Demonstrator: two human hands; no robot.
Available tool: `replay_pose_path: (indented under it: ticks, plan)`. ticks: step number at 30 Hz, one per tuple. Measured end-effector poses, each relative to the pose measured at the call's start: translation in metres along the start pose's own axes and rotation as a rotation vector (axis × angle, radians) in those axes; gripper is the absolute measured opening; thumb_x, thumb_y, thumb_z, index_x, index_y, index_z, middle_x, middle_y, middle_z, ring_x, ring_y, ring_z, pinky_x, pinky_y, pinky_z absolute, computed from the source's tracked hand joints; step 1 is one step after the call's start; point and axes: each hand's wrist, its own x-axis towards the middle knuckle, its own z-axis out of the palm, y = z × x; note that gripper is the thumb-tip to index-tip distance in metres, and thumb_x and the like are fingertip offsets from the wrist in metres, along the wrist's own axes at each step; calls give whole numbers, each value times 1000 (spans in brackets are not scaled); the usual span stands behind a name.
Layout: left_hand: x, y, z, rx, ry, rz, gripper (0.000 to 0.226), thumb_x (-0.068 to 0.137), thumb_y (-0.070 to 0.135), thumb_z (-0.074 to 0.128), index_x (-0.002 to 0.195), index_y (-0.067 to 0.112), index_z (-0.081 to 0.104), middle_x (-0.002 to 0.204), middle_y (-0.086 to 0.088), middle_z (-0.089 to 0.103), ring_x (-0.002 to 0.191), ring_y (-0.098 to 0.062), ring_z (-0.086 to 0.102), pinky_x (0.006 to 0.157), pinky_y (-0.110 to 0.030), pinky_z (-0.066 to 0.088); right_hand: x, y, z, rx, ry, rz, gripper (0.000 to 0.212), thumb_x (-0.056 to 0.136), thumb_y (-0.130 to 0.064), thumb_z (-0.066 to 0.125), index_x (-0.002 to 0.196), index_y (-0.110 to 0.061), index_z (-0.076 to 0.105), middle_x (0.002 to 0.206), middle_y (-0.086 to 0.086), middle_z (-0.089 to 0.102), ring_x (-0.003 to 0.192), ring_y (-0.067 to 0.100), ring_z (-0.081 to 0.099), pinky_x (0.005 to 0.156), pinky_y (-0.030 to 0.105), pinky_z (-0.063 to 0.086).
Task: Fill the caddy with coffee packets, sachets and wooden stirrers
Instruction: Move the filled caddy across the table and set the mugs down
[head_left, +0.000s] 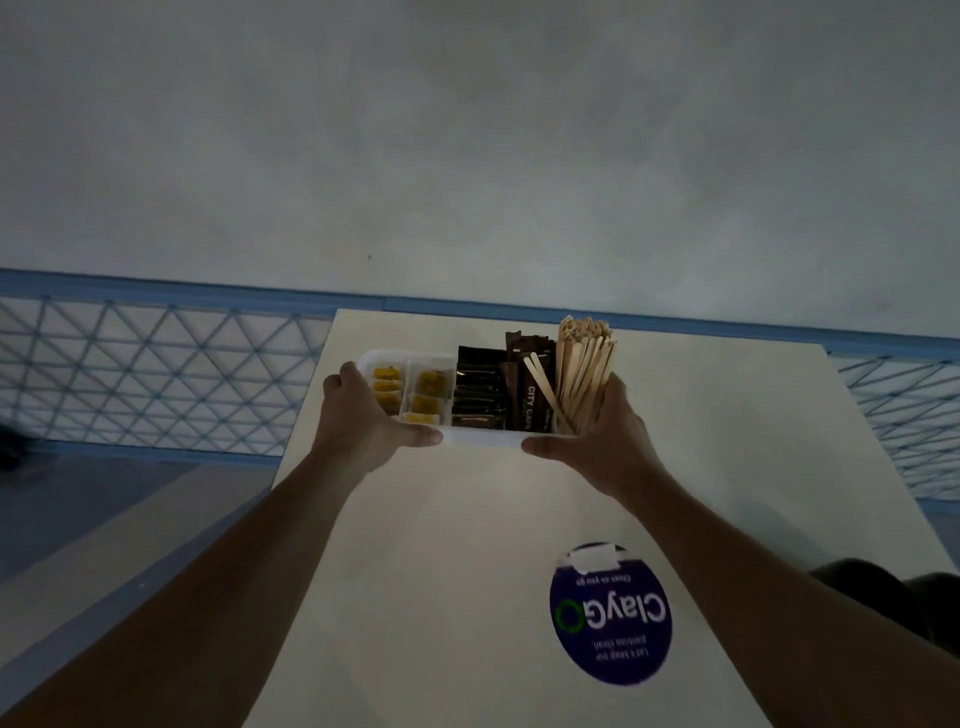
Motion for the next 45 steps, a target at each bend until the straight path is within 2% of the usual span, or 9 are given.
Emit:
replay_pose_path:
  ticks: [5,9,20,24,28,31,37,42,45]
  plan:
    - [39,4,3,-9,-25,-29,120,30,53,95,131,12,45,123,-7,56,107,-23,59,86,-41,57,40,0,9,-11,7,16,100,53,-43,96,132,-18,39,112,-6,51,104,18,51,84,32,45]
    - [55,4,10,-1,-41,-51,116,33,48,97,131,12,45,123,-7,55,107,-24,58,87,-42,56,59,7,19,-11,-6,48,100,52,-43,96,131,-19,39,113,-5,52,106,19,53,83,32,45]
    - [67,-7,22,-25,-66,-66,136,8,76,80,127,19,48,118,-3,59,102,-21,62,85,-42,58,71,18,25,-25,-31,67,100,53,-46,95,132,-21,38,118,-4,54,107,18,52,85,34,46]
    - [51,6,17,-27,-29,-107,114,40,47,96,134,13,41,127,-10,51,108,-24,56,86,-40,56,66,22,22,-35,-35,76,98,54,-49,93,131,-23,38,125,-3,57,114,21,55,89,37,49]
    - [29,10,11,-4,45,-138,114,56,30,95,146,12,28,138,-19,37,118,-35,50,79,-39,47,48,26,13,-53,-32,122,120,60,-49,91,152,-17,22,149,6,46,131,28,48,102,45,48]
    - [5,9,8,-36,96,-179,100,60,30,93,140,9,36,134,-20,42,119,-35,50,82,-39,46,27,30,5,-63,-21,146,107,70,-45,87,153,-17,25,145,6,49,123,25,53,97,43,52]
    - [-63,21,24,-89,31,-117,29,79,36,78,98,16,68,94,-1,69,89,-20,63,72,-29,43,-35,31,-18,-76,-1,119,50,87,-37,73,132,-20,59,121,-1,68,94,11,64,83,26,50]
    - [-121,47,51,-110,-96,-49,16,83,35,73,86,19,70,82,3,70,78,-15,62,64,-25,42,-93,37,-40,-34,43,104,28,89,-30,69,114,-18,72,93,-8,70,83,6,65,70,17,45]
    - [-156,66,75,-118,-171,16,14,86,31,71,87,17,69,81,3,69,75,-12,62,61,-25,46,-126,48,-56,-2,58,125,21,90,-30,69,108,-20,72,94,-8,72,79,6,67,65,18,55]
